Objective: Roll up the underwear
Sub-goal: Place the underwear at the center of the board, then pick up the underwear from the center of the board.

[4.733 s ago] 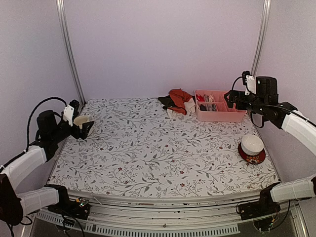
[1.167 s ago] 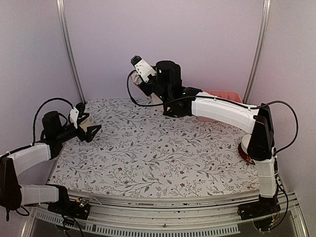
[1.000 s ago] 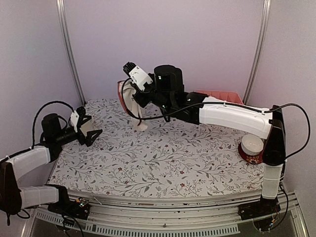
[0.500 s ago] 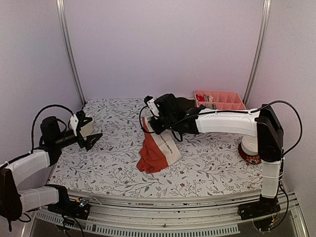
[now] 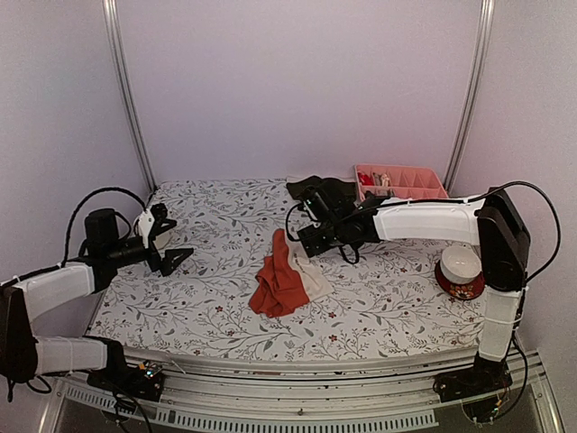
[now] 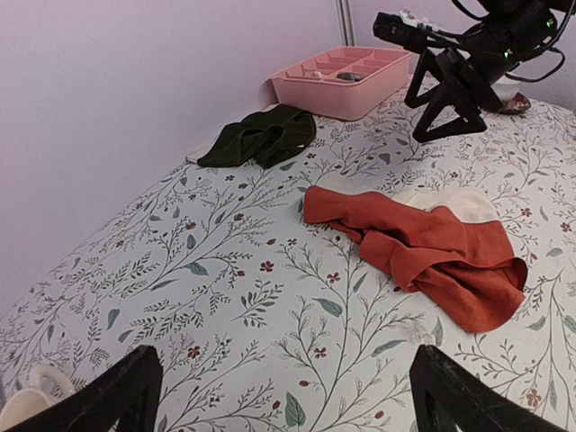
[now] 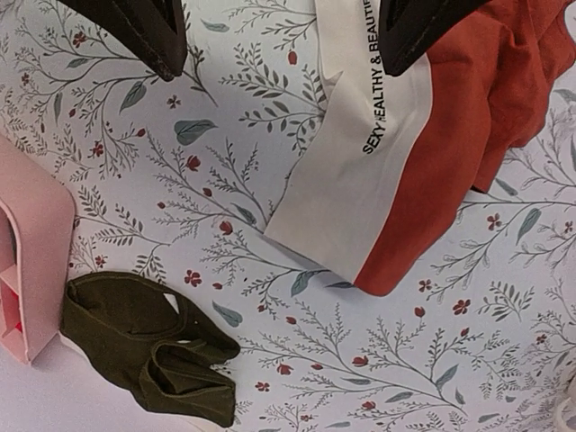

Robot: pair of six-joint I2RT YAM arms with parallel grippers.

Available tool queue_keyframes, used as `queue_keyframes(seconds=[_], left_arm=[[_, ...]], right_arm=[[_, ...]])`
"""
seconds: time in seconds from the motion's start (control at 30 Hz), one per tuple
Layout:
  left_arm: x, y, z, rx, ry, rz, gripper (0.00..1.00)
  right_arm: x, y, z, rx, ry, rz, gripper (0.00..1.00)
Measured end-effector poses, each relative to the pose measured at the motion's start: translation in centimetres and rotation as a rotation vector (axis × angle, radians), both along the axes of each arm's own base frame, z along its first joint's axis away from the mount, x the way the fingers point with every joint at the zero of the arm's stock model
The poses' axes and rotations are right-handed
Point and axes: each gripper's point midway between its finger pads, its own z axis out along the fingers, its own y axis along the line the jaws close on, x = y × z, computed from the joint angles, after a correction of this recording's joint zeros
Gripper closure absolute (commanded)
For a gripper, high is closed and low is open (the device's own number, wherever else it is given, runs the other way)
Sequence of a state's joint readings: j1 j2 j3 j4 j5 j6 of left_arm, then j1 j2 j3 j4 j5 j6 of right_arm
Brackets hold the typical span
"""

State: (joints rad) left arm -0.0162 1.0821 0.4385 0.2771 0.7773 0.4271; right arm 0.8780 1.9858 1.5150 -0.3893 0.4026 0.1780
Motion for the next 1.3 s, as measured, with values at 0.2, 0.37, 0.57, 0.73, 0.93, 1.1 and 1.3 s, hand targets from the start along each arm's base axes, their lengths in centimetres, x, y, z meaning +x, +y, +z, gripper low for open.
queue_keyframes(seconds=[0.2,0.37,0.57,0.73,0.93,1.1,1.3], left_arm=[[-0.7,-0.8,-0.8,0.027,0.014,-0.039,0.02],[-1.1,-1.3,-1.2,0.043,0.024,-0.062,0.01],[-1.2,-1.5,-1.5,0.052,0.025,-0.067,0.01],[-1.2,-1.5,-1.6,0.055,0.029,-0.068,0.01],[-1.0,-1.6,-1.7,0.06,0.039,-0.065,0.02],[-0.8,-1.6,-1.4,0.064,0.034,-0.059,0.02],[-1.0,-2.1,-1.5,0.068,0.053,-0.074,0.02]], right_arm=[[-3.9,0.0,-4.0,0.035,0.151,0.101,0.23],[-6.6,-1.6,-7.8,-0.025,0.247,0.12,0.23],[-7.3,-1.9,-10.1,-0.109,0.271,0.098,0.21],[-7.9,-2.2,-10.1,-0.166,0.25,0.063,0.21],[-11.2,-4.8,-10.0,-0.228,0.292,0.027,0.21],[-14.2,-6.8,-10.0,-0.293,0.352,0.006,0.19],[-16.7,-9.0,-9.1,-0.372,0.406,-0.012,0.1]])
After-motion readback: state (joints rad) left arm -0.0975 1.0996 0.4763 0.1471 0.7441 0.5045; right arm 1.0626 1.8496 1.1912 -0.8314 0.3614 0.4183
